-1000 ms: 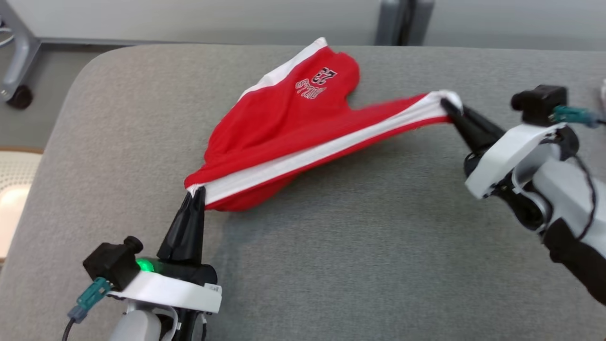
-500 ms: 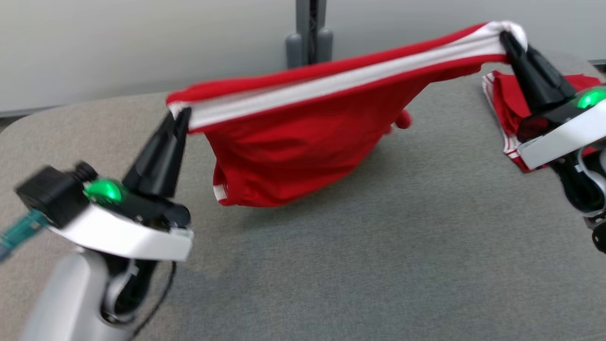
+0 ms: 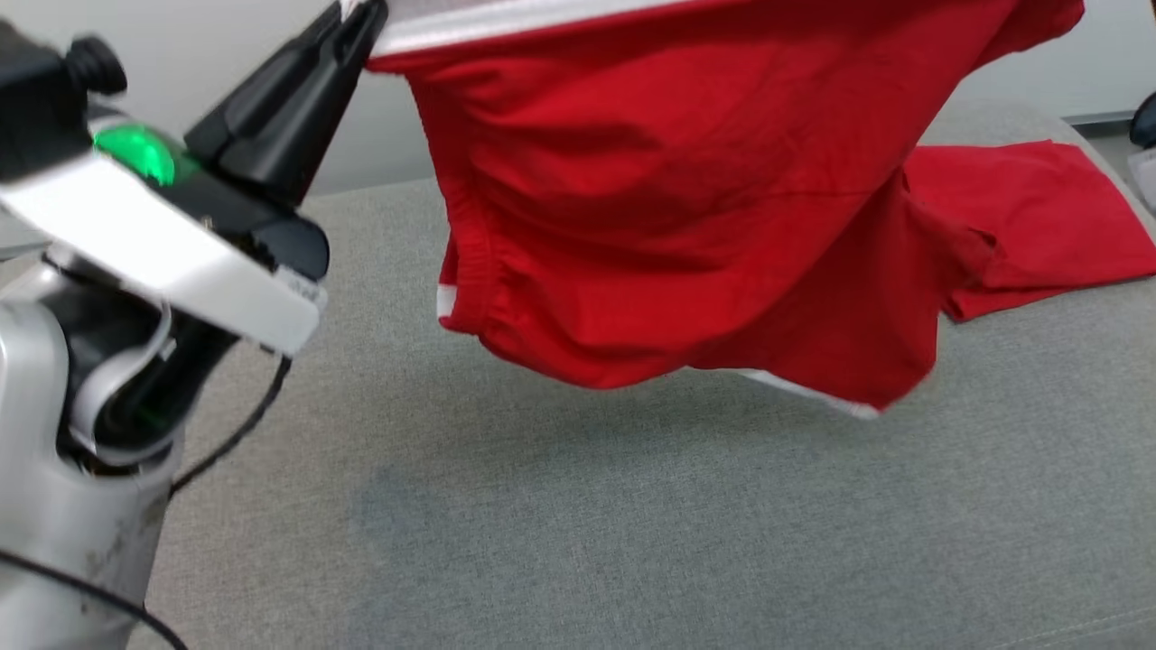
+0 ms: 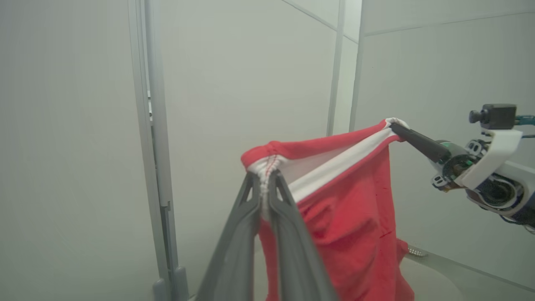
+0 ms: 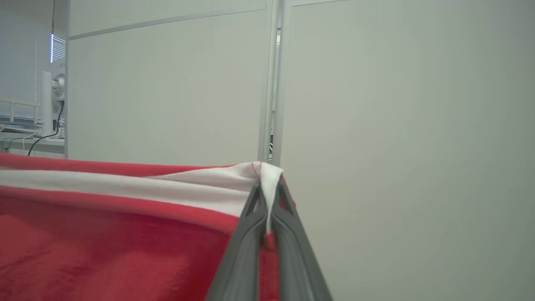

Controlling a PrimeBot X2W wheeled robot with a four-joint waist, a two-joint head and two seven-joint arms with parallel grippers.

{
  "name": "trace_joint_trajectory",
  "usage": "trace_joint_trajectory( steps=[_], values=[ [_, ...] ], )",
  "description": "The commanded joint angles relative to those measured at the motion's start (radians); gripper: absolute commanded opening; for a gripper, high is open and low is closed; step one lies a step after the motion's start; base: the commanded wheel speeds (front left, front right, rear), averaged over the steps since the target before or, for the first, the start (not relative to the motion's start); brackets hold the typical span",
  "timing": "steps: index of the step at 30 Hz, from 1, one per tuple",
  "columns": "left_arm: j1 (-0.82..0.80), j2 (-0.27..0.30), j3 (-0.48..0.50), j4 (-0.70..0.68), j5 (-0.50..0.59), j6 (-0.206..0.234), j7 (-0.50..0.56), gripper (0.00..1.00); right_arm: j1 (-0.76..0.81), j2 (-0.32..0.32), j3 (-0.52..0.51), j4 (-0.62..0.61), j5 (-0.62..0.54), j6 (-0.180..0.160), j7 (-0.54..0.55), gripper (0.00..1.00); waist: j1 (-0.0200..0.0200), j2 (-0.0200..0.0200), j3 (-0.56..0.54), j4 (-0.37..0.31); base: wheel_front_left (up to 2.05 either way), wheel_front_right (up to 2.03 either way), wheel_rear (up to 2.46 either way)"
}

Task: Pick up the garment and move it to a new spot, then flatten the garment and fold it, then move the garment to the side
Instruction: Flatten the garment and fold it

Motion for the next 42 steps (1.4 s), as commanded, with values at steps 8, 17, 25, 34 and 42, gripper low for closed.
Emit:
trace_joint_trajectory(
  steps=[8,17,25,34,42],
  values=[
    [-0.331,-0.015,-0.076,0.283,0.073,-0.011,-0.018,0.0,-0.239,0.126,0.068,0.207,-0.079,-0.004,0.069,0.0,0.0,0.0,0.173,0.029,0.0,0.0,0.0],
    [-0.801,-0.055,-0.199,0.734,0.251,-0.016,-0.415,0.0,-0.635,0.279,0.053,0.549,-0.207,-0.004,-0.027,0.0,0.0,0.0,0.44,0.051,0.0,0.0,0.0],
    [-0.923,-0.084,-0.378,1.006,0.204,-0.017,-0.59,0.0,-0.668,0.352,-0.009,0.607,-0.283,-0.004,-0.035,0.0,0.0,0.0,0.588,0.049,0.0,0.0,0.0],
    [-0.74,-0.087,-0.54,0.976,0.041,-0.017,-0.613,0.0,-0.455,0.341,0.008,0.608,-0.211,-0.004,-0.035,0.0,0.0,0.0,0.594,0.07,0.0,0.0,0.0],
    [-0.321,0.051,-0.585,0.713,0.014,-0.017,-0.614,0.0,-0.091,0.199,0.09,0.471,-0.069,-0.004,-0.035,0.0,0.0,0.0,0.478,0.068,0.0,0.0,0.0]
  ],
)
